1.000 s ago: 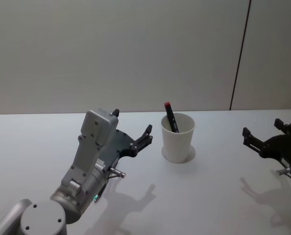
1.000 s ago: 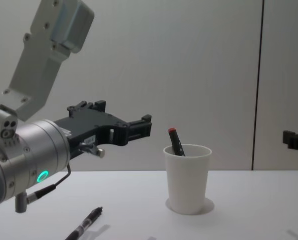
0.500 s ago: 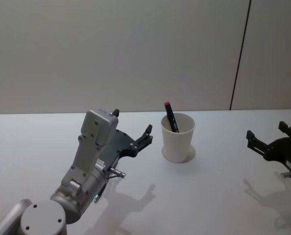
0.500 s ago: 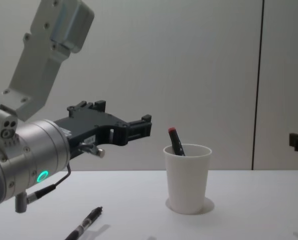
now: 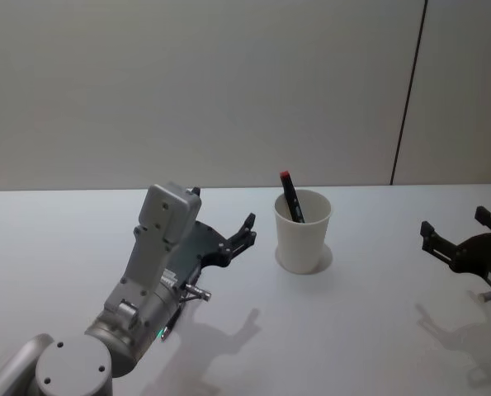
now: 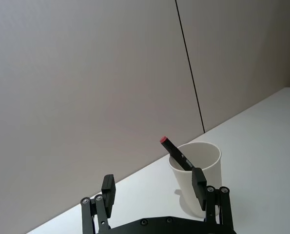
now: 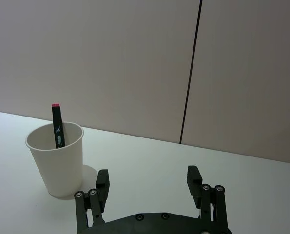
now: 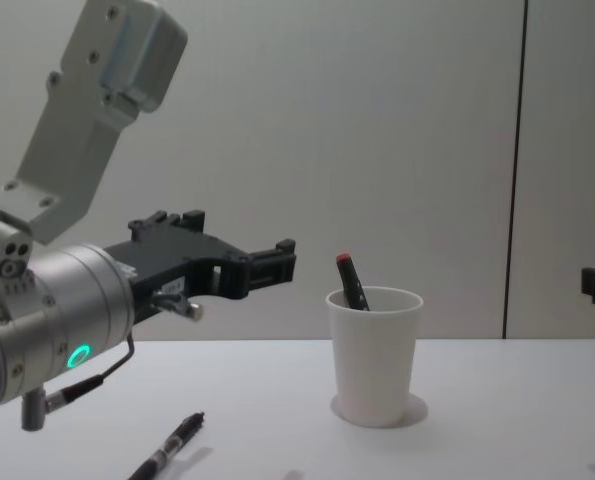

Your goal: Place the pen into the pen holder.

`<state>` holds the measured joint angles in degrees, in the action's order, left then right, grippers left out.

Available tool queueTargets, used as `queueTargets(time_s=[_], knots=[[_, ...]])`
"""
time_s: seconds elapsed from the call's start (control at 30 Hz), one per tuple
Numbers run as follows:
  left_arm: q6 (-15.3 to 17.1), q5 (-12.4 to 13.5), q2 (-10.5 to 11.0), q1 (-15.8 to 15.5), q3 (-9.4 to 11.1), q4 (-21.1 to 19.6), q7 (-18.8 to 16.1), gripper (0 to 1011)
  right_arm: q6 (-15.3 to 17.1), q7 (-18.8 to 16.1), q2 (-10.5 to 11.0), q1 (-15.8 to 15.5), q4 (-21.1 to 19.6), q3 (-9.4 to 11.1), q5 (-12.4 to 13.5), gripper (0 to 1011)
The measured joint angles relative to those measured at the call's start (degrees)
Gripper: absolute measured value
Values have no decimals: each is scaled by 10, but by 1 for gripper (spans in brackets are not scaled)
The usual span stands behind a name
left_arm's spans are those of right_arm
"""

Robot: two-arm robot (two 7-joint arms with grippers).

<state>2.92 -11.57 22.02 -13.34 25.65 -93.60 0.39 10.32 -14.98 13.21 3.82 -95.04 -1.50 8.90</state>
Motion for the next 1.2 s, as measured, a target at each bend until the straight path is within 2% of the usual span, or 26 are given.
queueTargets(time_s=[0.2, 0.6, 0.8, 1.2], knots=[[23, -8, 4, 2, -4, -6, 0, 1000, 1, 0, 0, 0, -1, 0, 0, 1001], [98, -16, 16, 7, -12, -22, 17, 1000, 2, 0, 1, -1, -2, 1, 0, 1001], [147, -8, 22, 8, -15, -29, 29, 1000, 2, 0, 1, -1, -2, 1, 0, 1001], [212, 12, 27, 6, -17, -32, 49, 1000, 2, 0, 1, -1, -2, 1, 0, 1002]])
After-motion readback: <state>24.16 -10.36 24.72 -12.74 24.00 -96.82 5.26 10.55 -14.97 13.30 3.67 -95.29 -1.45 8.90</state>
